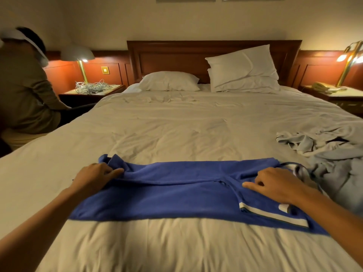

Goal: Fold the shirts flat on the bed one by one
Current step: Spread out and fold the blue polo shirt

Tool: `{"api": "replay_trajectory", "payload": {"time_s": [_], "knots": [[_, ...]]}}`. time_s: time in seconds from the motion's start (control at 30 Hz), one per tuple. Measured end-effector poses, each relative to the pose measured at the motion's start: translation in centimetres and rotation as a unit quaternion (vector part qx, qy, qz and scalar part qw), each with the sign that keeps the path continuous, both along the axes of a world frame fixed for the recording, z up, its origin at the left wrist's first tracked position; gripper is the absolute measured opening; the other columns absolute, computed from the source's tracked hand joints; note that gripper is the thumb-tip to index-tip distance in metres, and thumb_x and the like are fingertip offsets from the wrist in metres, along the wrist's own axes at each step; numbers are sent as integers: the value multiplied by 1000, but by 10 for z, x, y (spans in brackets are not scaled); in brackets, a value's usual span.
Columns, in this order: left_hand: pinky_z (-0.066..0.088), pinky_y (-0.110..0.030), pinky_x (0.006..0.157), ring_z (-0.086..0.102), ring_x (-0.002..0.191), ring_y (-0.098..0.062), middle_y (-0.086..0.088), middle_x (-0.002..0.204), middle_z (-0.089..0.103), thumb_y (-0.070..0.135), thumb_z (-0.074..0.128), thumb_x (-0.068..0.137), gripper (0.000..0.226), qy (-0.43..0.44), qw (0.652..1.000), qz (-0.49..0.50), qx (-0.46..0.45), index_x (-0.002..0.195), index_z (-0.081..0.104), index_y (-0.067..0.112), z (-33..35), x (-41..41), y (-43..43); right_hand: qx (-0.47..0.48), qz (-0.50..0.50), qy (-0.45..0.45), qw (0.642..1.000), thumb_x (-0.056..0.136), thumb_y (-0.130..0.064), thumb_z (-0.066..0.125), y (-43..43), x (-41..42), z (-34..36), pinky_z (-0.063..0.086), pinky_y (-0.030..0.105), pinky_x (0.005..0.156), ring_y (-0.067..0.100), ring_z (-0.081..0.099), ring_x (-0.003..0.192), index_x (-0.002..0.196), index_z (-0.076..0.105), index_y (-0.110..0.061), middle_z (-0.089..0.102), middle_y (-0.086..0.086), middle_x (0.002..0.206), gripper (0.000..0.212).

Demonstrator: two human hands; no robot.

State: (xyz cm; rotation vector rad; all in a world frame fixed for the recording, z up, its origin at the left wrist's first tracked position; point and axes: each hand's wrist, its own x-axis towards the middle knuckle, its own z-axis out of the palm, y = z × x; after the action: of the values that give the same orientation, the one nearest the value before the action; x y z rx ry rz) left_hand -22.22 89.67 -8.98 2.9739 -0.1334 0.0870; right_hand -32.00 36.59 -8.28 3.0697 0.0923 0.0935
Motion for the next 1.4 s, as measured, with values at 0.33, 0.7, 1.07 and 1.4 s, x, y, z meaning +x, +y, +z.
{"api": "replay_trajectory", "payload": {"time_s": [0.33,0.7,1.07,1.4], "knots": [[39,-48,97,50,118,-38,-15,130,53,67,59,87,63,35,977,204,-45,125,55,16,-20,60,-16,309,-17,71,948,100,-53,46,115,66,-47,26,39,119,18,30,146,147,44,-35,33,-2,158,51],[41,-54,93,49,113,-46,-23,130,47,36,70,91,42,-94,977,146,-124,127,55,19,-29,66,36,177,-39,86,980,97,-69,22,145,76,-88,-4,53,121,31,-11,152,145,8,-67,-11,-4,166,50],[33,-26,86,51,85,0,14,90,62,38,79,82,10,-20,973,-224,-54,86,72,32,-17,47,29,379,75,-21,922,87,-33,74,151,79,-79,45,34,102,10,52,123,76,66,-44,49,-22,131,18],[48,-28,77,58,86,-9,20,92,58,95,33,68,64,-16,990,-137,-35,88,69,45,-7,44,33,444,65,-43,893,93,-40,64,148,86,-62,45,21,98,-6,56,111,86,69,-38,60,-23,116,9]]}}
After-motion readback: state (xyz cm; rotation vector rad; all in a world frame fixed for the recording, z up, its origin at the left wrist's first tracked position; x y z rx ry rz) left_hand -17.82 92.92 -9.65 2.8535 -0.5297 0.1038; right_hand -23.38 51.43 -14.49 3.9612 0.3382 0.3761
